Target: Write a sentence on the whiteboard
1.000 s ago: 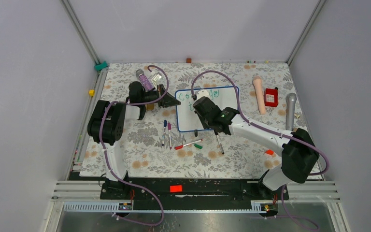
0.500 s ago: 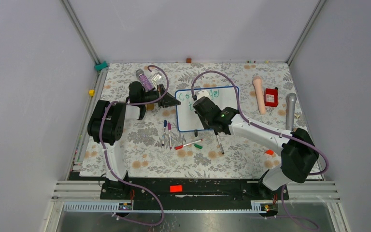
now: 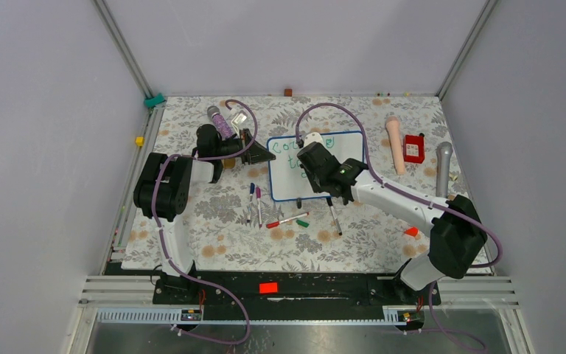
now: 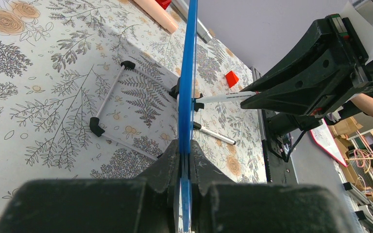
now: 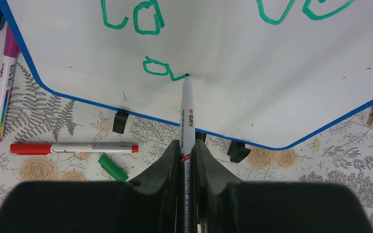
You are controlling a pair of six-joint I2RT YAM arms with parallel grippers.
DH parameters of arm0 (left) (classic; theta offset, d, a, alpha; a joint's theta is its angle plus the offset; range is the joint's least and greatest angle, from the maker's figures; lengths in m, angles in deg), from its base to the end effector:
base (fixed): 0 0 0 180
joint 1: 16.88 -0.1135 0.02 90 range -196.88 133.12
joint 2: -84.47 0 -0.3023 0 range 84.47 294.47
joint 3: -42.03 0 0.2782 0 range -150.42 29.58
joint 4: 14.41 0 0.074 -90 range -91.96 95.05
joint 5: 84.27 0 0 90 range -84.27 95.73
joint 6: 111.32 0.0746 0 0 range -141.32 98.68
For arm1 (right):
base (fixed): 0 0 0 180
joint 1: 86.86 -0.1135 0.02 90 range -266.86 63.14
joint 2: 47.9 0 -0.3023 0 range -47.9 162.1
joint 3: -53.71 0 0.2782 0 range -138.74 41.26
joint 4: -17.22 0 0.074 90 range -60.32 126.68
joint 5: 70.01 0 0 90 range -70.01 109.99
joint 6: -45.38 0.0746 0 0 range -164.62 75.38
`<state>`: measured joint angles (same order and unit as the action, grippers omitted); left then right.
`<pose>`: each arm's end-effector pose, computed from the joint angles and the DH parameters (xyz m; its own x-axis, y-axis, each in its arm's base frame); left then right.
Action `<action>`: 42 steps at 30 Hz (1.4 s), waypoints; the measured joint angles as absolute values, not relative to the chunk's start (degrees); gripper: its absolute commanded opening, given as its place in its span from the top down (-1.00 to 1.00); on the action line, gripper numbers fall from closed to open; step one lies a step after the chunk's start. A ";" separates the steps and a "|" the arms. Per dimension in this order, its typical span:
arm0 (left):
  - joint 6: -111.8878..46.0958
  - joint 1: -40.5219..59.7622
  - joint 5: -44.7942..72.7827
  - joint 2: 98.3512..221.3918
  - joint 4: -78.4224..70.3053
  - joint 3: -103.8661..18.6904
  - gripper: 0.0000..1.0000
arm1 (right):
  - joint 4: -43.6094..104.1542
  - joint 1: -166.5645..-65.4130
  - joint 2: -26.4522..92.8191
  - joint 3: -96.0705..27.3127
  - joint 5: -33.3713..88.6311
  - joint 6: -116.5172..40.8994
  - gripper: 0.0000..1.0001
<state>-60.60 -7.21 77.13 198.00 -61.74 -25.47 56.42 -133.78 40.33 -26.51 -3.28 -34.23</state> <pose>0.4136 -0.1422 0.1927 -0.6080 -0.1013 -0.7875 0.7787 0.1178 -0.6163 0.2831 0.2596 0.2723 -0.5810 -0.3787 -0.7205 -0.3893 0.9066 -0.1627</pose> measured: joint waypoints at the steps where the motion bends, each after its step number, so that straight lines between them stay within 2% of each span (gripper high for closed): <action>1: -60.60 -7.21 77.13 198.00 -61.72 -25.47 1.00 | 56.44 -133.73 40.33 -26.51 -3.28 -34.23 1.00; 12: -60.58 -7.19 77.19 198.00 -61.57 -25.47 1.00 | 56.59 -133.14 39.76 -27.04 -3.28 -34.30 1.00; 19: -60.58 -7.19 77.39 198.00 -61.59 -25.47 1.00 | 55.96 -131.81 33.44 -26.69 -2.86 -34.47 1.00; 35: -60.91 -7.21 77.04 198.00 -63.58 -24.48 1.00 | 55.94 -130.94 22.97 -15.28 2.14 -34.51 1.00; 42: -61.89 -7.25 76.19 197.87 -65.88 -23.19 1.00 | 55.63 -130.87 20.81 -14.56 4.53 -34.51 1.00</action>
<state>-61.89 -7.25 76.19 197.87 -65.88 -23.19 55.63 -130.87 20.81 -14.56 4.53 -34.51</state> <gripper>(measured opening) 0.054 0.178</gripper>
